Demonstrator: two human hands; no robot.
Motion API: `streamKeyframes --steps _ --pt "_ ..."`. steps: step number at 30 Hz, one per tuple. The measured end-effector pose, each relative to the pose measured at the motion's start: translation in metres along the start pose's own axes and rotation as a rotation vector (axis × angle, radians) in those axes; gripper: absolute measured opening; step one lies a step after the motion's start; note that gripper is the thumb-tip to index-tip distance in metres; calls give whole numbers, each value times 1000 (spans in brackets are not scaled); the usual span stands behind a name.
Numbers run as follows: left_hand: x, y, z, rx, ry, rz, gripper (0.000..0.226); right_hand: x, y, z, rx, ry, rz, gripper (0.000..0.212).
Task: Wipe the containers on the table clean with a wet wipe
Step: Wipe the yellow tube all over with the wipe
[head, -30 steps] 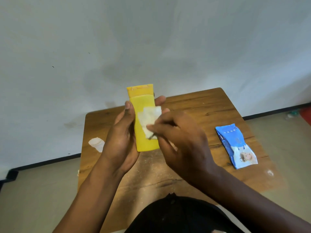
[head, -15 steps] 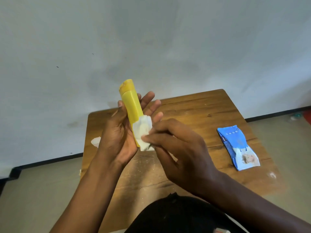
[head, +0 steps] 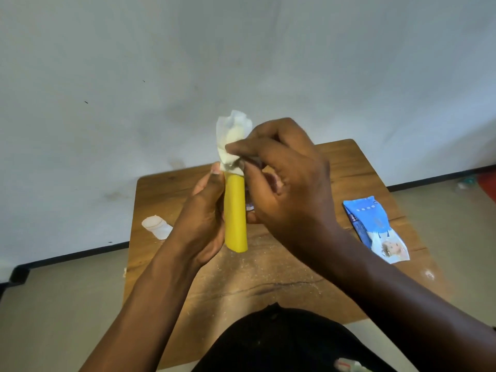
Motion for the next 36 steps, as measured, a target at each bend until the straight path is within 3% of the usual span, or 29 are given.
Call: streamKeyframes --steps 3,5,7,10,14,19,22,25,29,36 --pt "2 -1 -4 -197 -74 10 41 -24 14 10 17 -32 141 21" --pt "1 1 -3 -233 -137 99 48 -43 23 13 4 -68 270 24" --pt "0 -5 -1 -240 -151 -4 36 -52 26 12 -3 -114 345 24" --pt "-2 -9 7 -310 -129 -9 55 -52 25 8 -17 -139 380 25" --pt "-2 -6 8 -288 -140 -8 46 -48 24 8 -48 -150 365 27" --pt "-6 2 11 -114 -91 1 29 -18 12 5 -84 -63 102 21" --pt "-8 6 11 -14 -64 28 31 -7 9 5 -96 -12 25 21" --pt "-3 4 8 -86 -61 22 35 -12 12 10 -111 -31 51 22" --pt "6 -6 2 -225 -106 106 62 -41 21 15 -80 -85 223 23" --pt "9 -7 -7 -356 -27 187 18 -61 21 8 62 -178 382 21"
Point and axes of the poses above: each hand's wrist, its own x-axis towards the middle knuckle, its own y-axis out of the palm, z = x × y, the point moved 5 cm from there along x, towards the middle knuckle, and after that the axes turned 2 degrees about x, right-handed, at the moved point
